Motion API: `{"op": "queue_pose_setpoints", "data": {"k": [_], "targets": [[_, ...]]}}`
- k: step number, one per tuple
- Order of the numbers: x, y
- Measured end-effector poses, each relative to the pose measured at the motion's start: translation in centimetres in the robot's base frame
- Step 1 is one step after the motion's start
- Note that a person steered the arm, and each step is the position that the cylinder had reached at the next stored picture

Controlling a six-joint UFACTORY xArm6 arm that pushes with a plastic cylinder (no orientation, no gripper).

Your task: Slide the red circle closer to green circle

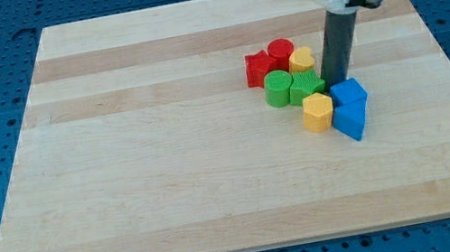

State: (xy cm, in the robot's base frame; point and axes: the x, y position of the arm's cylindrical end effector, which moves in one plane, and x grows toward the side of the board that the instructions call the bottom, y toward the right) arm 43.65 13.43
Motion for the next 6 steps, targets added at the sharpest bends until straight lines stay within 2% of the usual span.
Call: {"op": "queue_pose_setpoints", "data": {"k": [1,2,3,4,5,6], "targets": [[-3.7,0.2],[-10.6,0.7],[-13.2,0.6],[-15.7,-2.3],[-15.7,-4.2],[-15.7,-3.8]]}}
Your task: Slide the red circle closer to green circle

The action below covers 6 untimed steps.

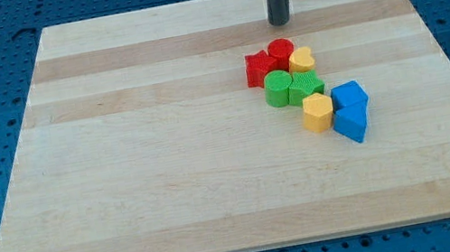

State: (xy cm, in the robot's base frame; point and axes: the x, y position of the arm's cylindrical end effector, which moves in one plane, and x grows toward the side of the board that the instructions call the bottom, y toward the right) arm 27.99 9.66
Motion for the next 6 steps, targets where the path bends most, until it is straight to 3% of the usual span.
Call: {"op": "queue_pose_setpoints", "data": {"k": [1,3,6], "targets": [[0.1,3.2],[6.1,3.8],[3.4,1.6]]}}
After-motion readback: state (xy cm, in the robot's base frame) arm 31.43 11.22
